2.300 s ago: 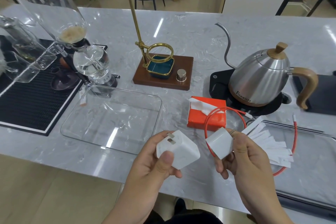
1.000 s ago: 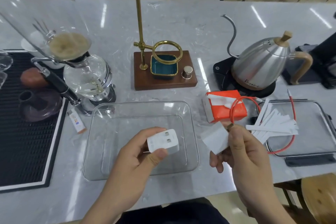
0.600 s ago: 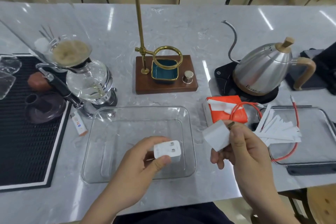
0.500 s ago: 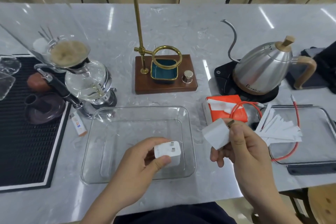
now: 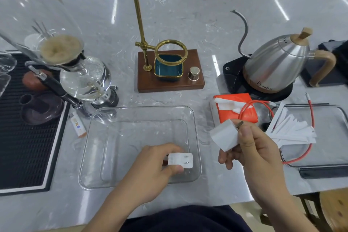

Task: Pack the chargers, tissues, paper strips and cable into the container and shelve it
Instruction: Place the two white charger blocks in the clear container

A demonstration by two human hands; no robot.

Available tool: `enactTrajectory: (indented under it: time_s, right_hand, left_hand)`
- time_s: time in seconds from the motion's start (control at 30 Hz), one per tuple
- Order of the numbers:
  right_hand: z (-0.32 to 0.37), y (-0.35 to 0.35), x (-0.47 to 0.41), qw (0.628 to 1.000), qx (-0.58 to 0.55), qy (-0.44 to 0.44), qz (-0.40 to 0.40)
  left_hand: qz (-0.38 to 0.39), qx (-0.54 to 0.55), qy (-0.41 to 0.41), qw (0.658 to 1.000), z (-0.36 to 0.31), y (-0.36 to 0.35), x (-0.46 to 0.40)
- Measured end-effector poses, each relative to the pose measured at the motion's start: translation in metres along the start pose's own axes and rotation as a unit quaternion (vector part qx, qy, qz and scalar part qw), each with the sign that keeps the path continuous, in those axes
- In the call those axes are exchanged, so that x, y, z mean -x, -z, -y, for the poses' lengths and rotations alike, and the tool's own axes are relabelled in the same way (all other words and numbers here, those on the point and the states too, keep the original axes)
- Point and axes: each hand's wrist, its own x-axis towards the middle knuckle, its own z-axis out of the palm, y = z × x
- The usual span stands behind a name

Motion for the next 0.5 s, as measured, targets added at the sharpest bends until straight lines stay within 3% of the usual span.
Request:
enactTrajectory:
  time_s: [0.2, 0.5]
  right_hand:
    - [0.0007, 0.0042, -0.0001, 1.0, -0.005, -0.008, -0.002]
    - [0.0038, 0.0043, 0.0002, 1.0, -0.001, -0.009, 0.009]
  left_hand:
    - [0.019, -0.031, 0.02, 0.999, 0.0035, -0.004, -0.0054]
    - [0.012, 0.005, 0.044, 0.999, 0.0024, -0.0043, -0.0072]
